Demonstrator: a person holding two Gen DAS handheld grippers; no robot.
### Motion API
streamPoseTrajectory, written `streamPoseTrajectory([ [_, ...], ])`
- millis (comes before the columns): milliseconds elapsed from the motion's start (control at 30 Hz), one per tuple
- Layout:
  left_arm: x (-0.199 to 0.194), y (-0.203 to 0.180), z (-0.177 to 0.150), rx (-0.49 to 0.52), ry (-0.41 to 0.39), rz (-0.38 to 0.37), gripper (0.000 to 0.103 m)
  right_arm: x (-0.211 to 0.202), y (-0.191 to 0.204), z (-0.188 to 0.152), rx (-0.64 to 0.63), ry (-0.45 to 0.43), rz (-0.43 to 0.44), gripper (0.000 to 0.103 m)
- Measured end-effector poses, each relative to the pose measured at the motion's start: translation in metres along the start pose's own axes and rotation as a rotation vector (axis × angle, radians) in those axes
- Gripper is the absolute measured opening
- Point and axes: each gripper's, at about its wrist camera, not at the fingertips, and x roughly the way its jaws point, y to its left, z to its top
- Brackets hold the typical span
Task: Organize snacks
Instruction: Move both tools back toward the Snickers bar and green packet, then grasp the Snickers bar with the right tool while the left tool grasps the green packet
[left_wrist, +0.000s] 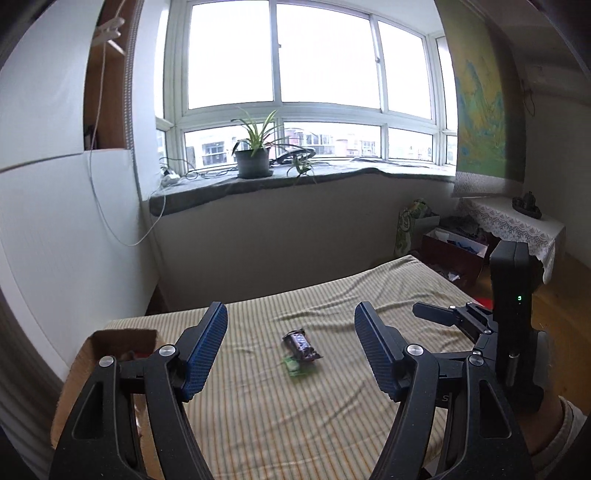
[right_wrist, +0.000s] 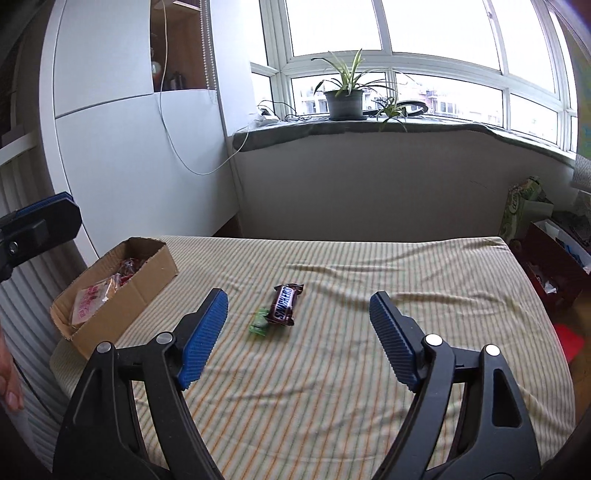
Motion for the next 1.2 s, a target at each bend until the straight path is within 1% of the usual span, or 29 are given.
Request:
streamPoseTrajectory([
  [133,-0.007,-0.015,0.008,0.044,-0.031,-0.008,0.073,-0.011,-0.014,-0.003,0.019,-0.013,-0.012,0.082],
  [267,-0.008,-0.019,0.011,0.059,-0.040,0.000,0.073,-0.015,-0.014,-0.003,0.021,-0.020,-0.006,0.082],
  [433,-0.005,-0.017,0.008,0.053,-0.032,0.002,0.073,-0.013,-0.012,-0.004,0.021,-0.017,0.001,0.082],
  [567,0.007,-0.008,0.002,0.016,-0.009,-0.010,0.073,-0.005,-0.014,-0.006,0.021,-0.001,-0.004,0.083],
  [633,0.018,0.004,-0.005,-0.030,0.021,-0.014,0.073,0.002,-0.015,-0.007,0.021,0.013,-0.009,0.085],
  [667,0.025,0.012,-0.009,-0.061,0.038,-0.019,0.073,0.006,-0.016,-0.008,0.021,0.021,-0.014,0.089],
  [700,0.034,0.021,-0.014,-0.095,0.061,-0.024,0.073,0.011,-0.016,-0.008,0.020,0.028,-0.017,0.091],
  [800,0.065,0.047,-0.033,-0.188,0.148,-0.020,0.073,0.029,-0.019,-0.011,0.016,0.065,-0.024,0.091],
  [867,0.085,0.061,-0.046,-0.232,0.198,-0.011,0.073,0.044,-0.021,-0.011,0.013,0.090,-0.027,0.091],
  [967,0.111,0.069,-0.064,-0.247,0.262,-0.009,0.073,0.073,-0.023,-0.010,0.007,0.145,-0.023,0.091],
  [1133,0.140,0.059,-0.092,-0.235,0.351,-0.038,0.073,0.131,-0.018,-0.001,-0.008,0.263,0.055,0.091],
  [1200,0.149,0.056,-0.100,-0.233,0.381,-0.055,0.073,0.149,-0.011,0.004,-0.029,0.290,0.094,0.091],
])
